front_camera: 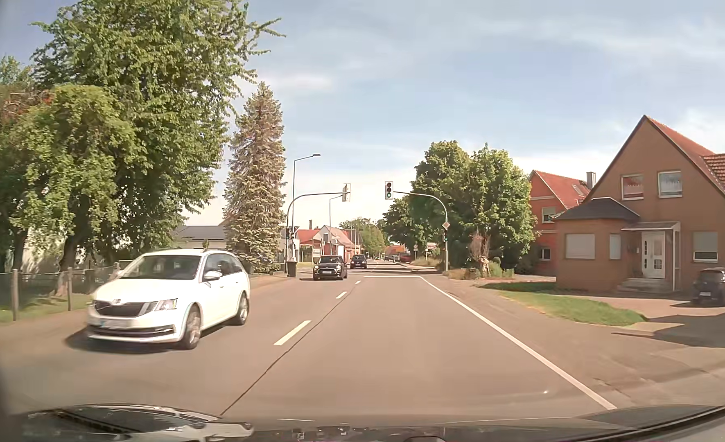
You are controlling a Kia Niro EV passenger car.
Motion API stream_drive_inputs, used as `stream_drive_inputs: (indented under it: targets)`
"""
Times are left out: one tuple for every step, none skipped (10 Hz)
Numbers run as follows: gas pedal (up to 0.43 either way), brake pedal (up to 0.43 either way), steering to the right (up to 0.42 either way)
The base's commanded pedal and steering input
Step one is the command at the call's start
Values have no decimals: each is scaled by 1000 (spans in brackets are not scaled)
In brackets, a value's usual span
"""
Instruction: Follow the waypoints while adhering to traffic rules and regulations
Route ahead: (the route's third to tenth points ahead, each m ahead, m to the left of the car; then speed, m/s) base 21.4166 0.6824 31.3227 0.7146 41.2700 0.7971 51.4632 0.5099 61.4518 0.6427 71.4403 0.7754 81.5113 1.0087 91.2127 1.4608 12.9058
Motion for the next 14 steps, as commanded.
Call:
stream_drive_inputs:
  targets:
    - [0,0,-1]
    - [0,0,-1]
    - [0,0,-1]
    - [0,0,0]
    - [0,0,0]
    - [0,0,0]
    - [0,0,0]
    - [0,0,0]
    - [0,0,0]
    - [0,0,0]
    - [59,0,-1]
    - [130,0,0]
    - [169,0,-1]
    - [189,0,0]
